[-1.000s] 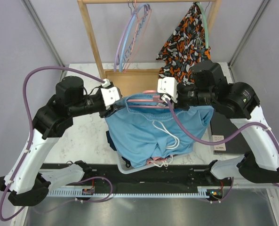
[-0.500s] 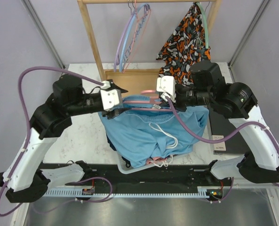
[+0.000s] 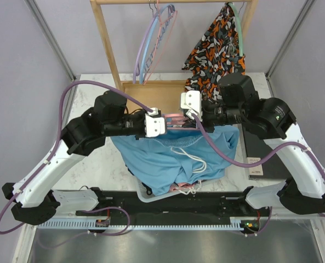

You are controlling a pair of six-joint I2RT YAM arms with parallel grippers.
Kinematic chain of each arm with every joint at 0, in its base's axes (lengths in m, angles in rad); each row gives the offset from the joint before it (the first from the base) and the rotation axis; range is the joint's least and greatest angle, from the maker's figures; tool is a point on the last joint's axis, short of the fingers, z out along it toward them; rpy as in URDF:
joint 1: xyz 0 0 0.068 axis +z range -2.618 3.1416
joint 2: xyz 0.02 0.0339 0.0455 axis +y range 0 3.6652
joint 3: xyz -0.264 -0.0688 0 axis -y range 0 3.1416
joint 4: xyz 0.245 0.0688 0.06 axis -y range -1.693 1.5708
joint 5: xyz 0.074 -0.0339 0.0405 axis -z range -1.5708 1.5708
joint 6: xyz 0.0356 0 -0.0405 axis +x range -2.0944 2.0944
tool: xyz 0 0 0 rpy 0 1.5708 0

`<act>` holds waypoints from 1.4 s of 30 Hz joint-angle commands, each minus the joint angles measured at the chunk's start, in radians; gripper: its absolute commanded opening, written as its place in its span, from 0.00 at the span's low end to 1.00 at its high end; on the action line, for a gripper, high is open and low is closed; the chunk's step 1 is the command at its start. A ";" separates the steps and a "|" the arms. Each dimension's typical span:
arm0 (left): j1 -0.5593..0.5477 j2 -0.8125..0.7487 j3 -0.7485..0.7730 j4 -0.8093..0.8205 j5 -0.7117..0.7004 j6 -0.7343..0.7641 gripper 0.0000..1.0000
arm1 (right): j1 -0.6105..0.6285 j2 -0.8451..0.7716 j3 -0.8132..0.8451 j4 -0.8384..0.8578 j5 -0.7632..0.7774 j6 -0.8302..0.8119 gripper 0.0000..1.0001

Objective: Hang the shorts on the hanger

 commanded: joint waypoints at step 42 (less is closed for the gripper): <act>0.093 -0.110 -0.047 -0.017 0.069 -0.056 0.02 | -0.031 -0.171 -0.124 -0.003 0.361 -0.034 0.49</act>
